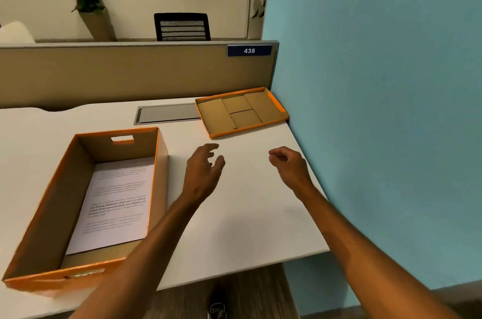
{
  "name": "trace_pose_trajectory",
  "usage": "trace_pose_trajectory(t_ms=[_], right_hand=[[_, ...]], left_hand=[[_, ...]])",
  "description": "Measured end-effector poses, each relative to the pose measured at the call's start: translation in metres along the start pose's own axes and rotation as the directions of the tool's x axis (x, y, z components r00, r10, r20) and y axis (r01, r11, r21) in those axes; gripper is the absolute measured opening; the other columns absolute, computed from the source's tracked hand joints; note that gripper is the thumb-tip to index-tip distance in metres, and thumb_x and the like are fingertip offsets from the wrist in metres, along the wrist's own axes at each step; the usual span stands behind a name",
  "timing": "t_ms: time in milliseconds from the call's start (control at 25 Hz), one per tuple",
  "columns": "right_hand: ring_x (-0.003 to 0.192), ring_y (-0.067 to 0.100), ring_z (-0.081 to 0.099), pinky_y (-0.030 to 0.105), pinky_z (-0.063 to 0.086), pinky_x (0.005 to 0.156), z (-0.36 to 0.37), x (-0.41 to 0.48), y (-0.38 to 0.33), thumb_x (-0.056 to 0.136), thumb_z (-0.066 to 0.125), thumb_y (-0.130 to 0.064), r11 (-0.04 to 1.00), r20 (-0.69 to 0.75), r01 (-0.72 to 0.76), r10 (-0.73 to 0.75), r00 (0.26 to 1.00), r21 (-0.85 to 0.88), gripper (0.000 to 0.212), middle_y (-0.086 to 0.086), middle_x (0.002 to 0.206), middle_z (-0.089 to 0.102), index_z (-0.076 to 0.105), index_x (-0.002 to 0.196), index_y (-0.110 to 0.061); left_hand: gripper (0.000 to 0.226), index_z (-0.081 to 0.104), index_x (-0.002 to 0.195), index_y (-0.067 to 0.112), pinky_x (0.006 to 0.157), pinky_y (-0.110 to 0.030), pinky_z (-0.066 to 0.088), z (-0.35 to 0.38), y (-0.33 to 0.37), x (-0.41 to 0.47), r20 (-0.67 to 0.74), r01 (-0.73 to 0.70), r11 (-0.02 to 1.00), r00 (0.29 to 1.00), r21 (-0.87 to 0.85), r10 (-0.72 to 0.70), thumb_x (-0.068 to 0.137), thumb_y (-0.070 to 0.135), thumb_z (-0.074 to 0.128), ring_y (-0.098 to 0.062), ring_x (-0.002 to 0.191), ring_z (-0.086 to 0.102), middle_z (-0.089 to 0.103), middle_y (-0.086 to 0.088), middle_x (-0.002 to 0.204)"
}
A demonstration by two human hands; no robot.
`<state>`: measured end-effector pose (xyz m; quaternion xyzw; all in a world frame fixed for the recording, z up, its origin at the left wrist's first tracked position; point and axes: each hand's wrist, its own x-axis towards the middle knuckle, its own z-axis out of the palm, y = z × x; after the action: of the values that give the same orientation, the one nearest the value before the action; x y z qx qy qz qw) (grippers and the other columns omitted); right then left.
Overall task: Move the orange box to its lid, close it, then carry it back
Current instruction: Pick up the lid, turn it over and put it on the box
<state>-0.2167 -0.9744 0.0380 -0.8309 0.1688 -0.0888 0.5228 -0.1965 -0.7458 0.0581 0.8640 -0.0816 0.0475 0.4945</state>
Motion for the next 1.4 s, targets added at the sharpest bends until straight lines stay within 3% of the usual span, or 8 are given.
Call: trace_pose_trajectory(t_ms=[160,440,640,840,960,1120,1280,1400], right_hand=[[0.095,0.016,0.066,0.022,0.050,0.078,0.011,0.068,0.009,0.090,0.064,-0.019,1.000,-0.007,-0.020,0.020,1.000,-0.012,0.021,0.002,0.103,0.072,0.071,0.109,-0.013],[0.092,0.023,0.068,0.039,0.056,0.080,0.047,0.197,0.027,0.088,0.062,-0.022,0.970,0.001,-0.237,0.237,0.972,0.048,0.016,0.007,0.097,0.073,0.071,0.101,-0.018],[0.091,0.031,0.068,0.043,0.056,0.082,0.081,0.278,0.046,0.093,0.059,-0.017,0.817,0.061,-0.498,0.504,0.862,0.291,0.023,0.017,0.100,0.068,0.064,0.112,-0.007],[0.094,0.038,0.065,0.045,0.054,0.084,0.106,0.325,0.061,0.097,0.057,-0.015,0.647,0.145,-0.638,0.645,0.750,0.418,0.028,0.027,0.105,0.061,0.055,0.118,0.003],[0.107,0.043,0.065,0.044,0.054,0.082,0.116,0.339,0.067,0.097,0.055,-0.010,0.579,0.149,-0.661,0.688,0.710,0.478,0.028,0.033,0.117,0.062,0.055,0.117,0.009],[0.110,0.042,0.064,0.047,0.054,0.082,0.122,0.347,0.066,0.095,0.053,-0.004,0.546,0.127,-0.654,0.709,0.693,0.524,0.010,0.030,0.122,0.063,0.055,0.105,0.000],[0.105,0.040,0.064,0.052,0.053,0.080,0.116,0.345,0.060,0.096,0.050,0.001,0.547,0.112,-0.557,0.643,0.757,0.625,0.028,0.023,0.115,0.063,0.052,0.123,-0.001],[0.088,0.034,0.067,0.048,0.054,0.073,0.106,0.338,0.054,0.095,0.050,0.003,0.573,0.104,-0.497,0.581,0.807,0.651,0.020,0.020,0.108,0.064,0.055,0.111,-0.007]], left_hand=[[0.039,0.057,0.130,0.007,0.084,-0.028,0.048,0.026,-0.017,0.066,0.001,0.060,0.998,0.998,0.000,-0.060,0.092,0.019,0.058,-0.024,0.116,0.061,0.060,-0.012,0.134],[0.044,0.056,0.128,0.005,0.089,-0.037,0.048,0.070,-0.073,0.190,0.012,0.296,0.955,0.955,-0.024,-0.296,0.088,0.020,0.062,-0.030,0.113,0.060,0.062,-0.014,0.131],[0.054,0.047,0.133,0.004,0.092,-0.042,0.046,0.096,-0.124,0.258,0.019,0.499,0.865,0.866,0.045,-0.500,0.085,0.021,0.064,-0.035,0.119,0.052,0.053,-0.020,0.134],[0.050,0.047,0.124,0.004,0.076,-0.040,0.051,0.108,-0.156,0.293,0.024,0.619,0.783,0.783,0.061,-0.622,0.082,0.020,0.067,-0.032,0.099,0.058,0.057,-0.016,0.119],[0.052,0.046,0.125,0.006,0.081,-0.045,0.057,0.109,-0.167,0.304,0.025,0.693,0.720,0.721,-0.027,-0.693,0.079,0.016,0.067,-0.037,0.097,0.064,0.058,-0.016,0.113],[0.044,0.061,0.114,0.005,0.084,-0.048,0.058,0.108,-0.175,0.311,0.006,0.755,0.642,0.649,-0.135,-0.761,0.070,0.007,0.066,-0.040,0.094,0.068,0.066,-0.019,0.107],[0.010,0.062,0.081,0.002,0.080,-0.046,0.057,0.100,-0.166,0.307,0.182,0.761,0.586,0.641,-0.279,-0.746,0.072,0.001,0.061,-0.037,0.081,0.064,0.062,-0.020,0.092],[0.012,0.059,0.087,0.002,0.071,-0.036,0.057,0.087,-0.151,0.297,0.294,0.746,0.503,0.647,-0.437,-0.703,0.077,-0.003,0.056,-0.027,0.081,0.060,0.058,-0.015,0.095]])
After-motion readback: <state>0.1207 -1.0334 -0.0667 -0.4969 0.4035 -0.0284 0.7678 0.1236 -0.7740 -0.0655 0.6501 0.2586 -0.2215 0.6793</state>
